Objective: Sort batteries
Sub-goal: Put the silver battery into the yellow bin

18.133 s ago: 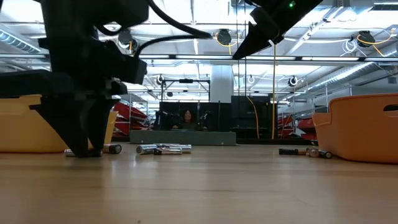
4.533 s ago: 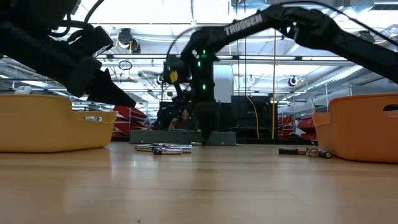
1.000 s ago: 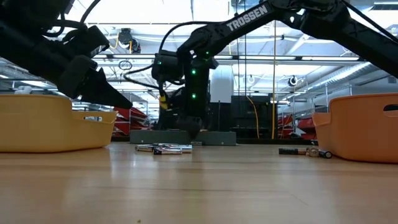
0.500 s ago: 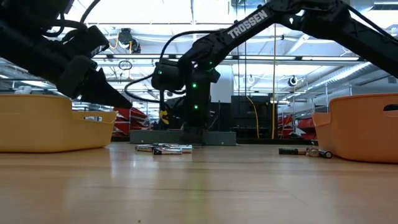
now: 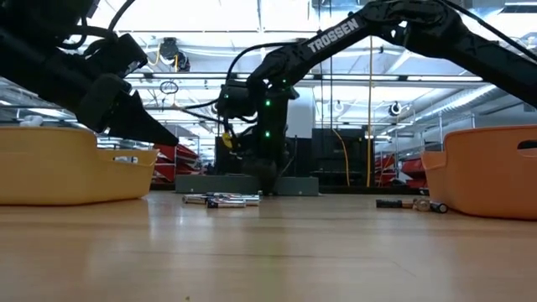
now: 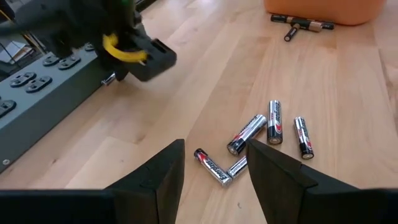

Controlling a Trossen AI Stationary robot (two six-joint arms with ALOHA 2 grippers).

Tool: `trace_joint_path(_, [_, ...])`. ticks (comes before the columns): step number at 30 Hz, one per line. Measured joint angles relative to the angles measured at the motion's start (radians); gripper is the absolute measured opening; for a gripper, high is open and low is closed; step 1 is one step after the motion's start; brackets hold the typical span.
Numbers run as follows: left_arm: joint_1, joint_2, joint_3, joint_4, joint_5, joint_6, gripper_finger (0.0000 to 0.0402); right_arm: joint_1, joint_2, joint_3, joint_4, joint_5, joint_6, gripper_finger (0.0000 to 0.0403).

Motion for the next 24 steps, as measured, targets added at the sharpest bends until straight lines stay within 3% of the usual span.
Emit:
trace_joint_path(5, [0.000, 0.000, 0.000, -0.001, 0.013, 0.000, 0.0183, -0.041, 0.001, 0.050, -0.063, -0.132, 0.012, 0.0114])
trace_joint_path(10, [0.000, 0.000, 0.000, 0.000, 0.018, -0.001, 0.0183, -0.044, 0.001, 0.051, -0.104, -0.163, -0.006, 0.0114])
trace_joint_path(15, [0.000, 0.000, 0.000, 0.000, 0.019, 0.000, 0.0183, -0.028, -0.004, 0.051, -0.159, -0.307, -0.015, 0.0114])
trace_joint_path(20, [0.000, 0.000, 0.000, 0.003, 0.019, 0.000, 0.0183, 0.032, -0.025, 0.051, -0.163, -0.129, -0.018, 0.0114])
trace_joint_path(24, [0.000, 0.000, 0.000, 0.007, 0.019, -0.001, 0.0183, 0.045, -0.021, 0.053, -0.122, -0.108, -0.097, 0.0114])
